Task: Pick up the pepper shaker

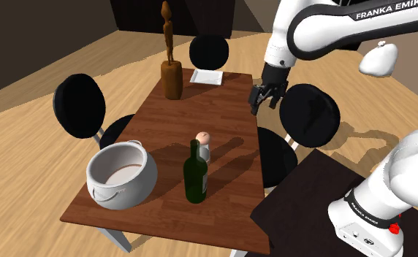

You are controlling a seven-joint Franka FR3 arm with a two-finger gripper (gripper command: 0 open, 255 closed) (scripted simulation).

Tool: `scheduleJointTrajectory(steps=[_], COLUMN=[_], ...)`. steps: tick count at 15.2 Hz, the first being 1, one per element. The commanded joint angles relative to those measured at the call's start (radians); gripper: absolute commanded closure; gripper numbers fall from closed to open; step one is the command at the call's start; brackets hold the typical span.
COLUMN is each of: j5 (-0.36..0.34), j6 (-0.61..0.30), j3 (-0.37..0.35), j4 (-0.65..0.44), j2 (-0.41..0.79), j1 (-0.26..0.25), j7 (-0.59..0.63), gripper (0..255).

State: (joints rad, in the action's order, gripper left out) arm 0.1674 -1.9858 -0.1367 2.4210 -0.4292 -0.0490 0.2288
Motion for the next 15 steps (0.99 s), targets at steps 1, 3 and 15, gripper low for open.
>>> scheduleJointTrajectory(steps=[1,3,15], j5=[0.004,0.005,-0.067], j6=[-0.055,-0.109,-0.348], j3=[-0.016,-0.033,-0.093], j4=[-0.019,-0.041,-0.28], j2=[0.068,0.14,0.599], j1=[-0.005,-0.01,-0.053], j7=[0.012,0.027,0.141], gripper=[0,0,0])
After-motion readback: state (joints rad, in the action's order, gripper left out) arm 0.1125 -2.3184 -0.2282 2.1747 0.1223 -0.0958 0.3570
